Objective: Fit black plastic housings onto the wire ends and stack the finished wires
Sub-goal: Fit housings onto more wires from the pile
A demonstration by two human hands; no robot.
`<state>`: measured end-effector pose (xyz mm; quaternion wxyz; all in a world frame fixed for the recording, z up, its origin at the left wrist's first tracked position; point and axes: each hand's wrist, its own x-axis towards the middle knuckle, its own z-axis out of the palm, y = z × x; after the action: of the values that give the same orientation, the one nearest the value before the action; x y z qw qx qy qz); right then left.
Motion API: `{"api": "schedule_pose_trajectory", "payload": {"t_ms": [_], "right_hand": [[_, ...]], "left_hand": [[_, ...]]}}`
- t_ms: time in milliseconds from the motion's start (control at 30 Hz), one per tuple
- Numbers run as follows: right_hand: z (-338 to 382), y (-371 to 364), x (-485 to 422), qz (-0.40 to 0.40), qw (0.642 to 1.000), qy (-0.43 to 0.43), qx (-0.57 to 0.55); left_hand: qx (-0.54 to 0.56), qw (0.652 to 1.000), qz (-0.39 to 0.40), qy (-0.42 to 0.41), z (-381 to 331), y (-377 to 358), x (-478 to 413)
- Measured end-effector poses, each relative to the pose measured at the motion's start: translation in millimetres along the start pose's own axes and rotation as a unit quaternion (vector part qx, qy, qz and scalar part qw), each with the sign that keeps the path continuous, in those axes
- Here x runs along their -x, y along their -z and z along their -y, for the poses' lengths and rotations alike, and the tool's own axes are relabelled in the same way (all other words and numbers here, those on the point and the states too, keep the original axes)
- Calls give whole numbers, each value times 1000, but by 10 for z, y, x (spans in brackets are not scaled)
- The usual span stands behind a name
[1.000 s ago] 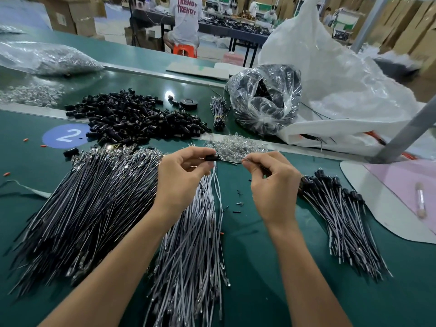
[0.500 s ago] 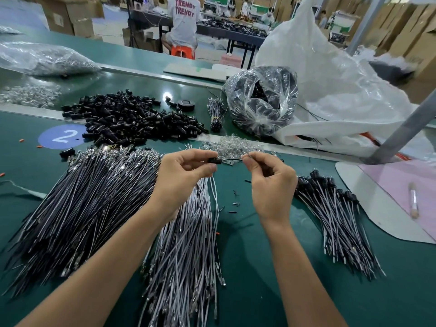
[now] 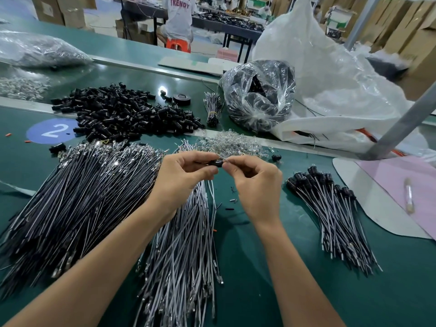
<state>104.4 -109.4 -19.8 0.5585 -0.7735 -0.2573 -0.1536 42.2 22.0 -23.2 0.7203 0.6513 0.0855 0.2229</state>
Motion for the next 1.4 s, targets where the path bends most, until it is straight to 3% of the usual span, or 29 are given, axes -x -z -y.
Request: {"api": "schedule_pose_trajectory", "payload": {"t_ms": [200, 367, 500, 633, 1000, 1400], "right_hand": [[27, -37, 43, -4, 999, 50, -2], [42, -75, 68, -6, 996, 90, 16], [80, -91, 85, 3, 999, 42, -30], [84, -76, 78, -16, 998, 10, -55], [29, -74, 85, 8, 996, 80, 29], [54, -46, 79, 13, 997, 67, 33]], "left_hand": [[166, 983, -49, 62, -14, -47, -8], [300, 946, -58, 107, -1, 4, -23], [352, 924, -58, 133, -1, 38, -34], [370, 916, -75, 137, -10, 87, -28], [386, 911, -87, 119, -30, 177, -24], [385, 912, -90, 112, -11, 167, -15]]}}
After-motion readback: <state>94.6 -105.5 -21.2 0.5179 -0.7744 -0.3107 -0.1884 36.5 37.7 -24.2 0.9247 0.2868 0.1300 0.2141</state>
